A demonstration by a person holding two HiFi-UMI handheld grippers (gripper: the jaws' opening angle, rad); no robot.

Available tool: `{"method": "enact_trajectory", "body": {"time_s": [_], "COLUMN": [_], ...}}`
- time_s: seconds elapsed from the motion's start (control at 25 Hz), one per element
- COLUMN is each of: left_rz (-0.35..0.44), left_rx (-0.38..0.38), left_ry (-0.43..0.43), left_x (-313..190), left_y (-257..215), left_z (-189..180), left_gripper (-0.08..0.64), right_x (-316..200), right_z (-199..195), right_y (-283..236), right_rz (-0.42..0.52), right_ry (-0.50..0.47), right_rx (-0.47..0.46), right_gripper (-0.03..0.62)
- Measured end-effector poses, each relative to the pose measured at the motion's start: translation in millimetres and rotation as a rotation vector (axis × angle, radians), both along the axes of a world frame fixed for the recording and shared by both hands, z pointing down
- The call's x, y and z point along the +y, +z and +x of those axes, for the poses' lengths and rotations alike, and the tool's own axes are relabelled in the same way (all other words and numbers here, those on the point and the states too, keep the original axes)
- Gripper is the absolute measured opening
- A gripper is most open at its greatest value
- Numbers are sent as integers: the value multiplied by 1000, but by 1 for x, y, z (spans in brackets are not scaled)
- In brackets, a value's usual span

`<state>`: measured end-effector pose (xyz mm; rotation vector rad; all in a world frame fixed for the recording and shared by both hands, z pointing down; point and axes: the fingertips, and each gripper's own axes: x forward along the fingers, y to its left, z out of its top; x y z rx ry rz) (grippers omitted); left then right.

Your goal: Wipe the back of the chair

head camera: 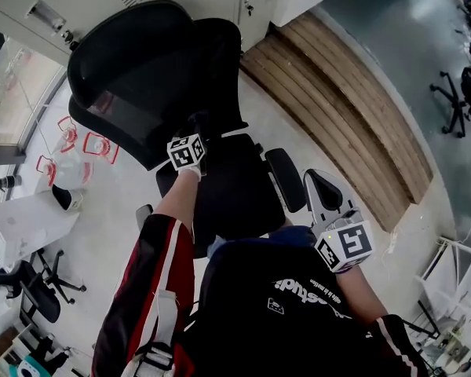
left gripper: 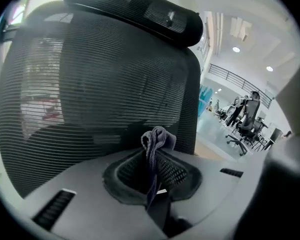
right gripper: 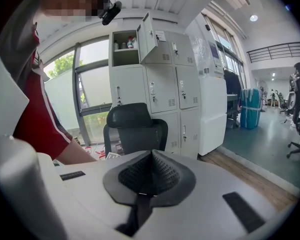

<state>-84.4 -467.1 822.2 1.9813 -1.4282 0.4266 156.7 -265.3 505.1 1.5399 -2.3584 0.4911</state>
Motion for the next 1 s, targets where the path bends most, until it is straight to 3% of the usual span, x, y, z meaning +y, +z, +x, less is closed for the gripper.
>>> {"method": "enact_trajectory", "body": {"time_s": [0.72,1.0], "left_rz": [31,31], "left_rx": [-45,-46], "left_ry": [-236,-334], "left_x": [67,100], "left_y": [-23,-34], "left_z": [-218,-288], "left_gripper": [59,60], "right_x": [-2,-3], "right_z": [-137,-181], "right_y": [2,-8], "right_rz": [24,49], "right_ry": [-184,-208], "right_rx": [29,24], "right_gripper": [15,15]}}
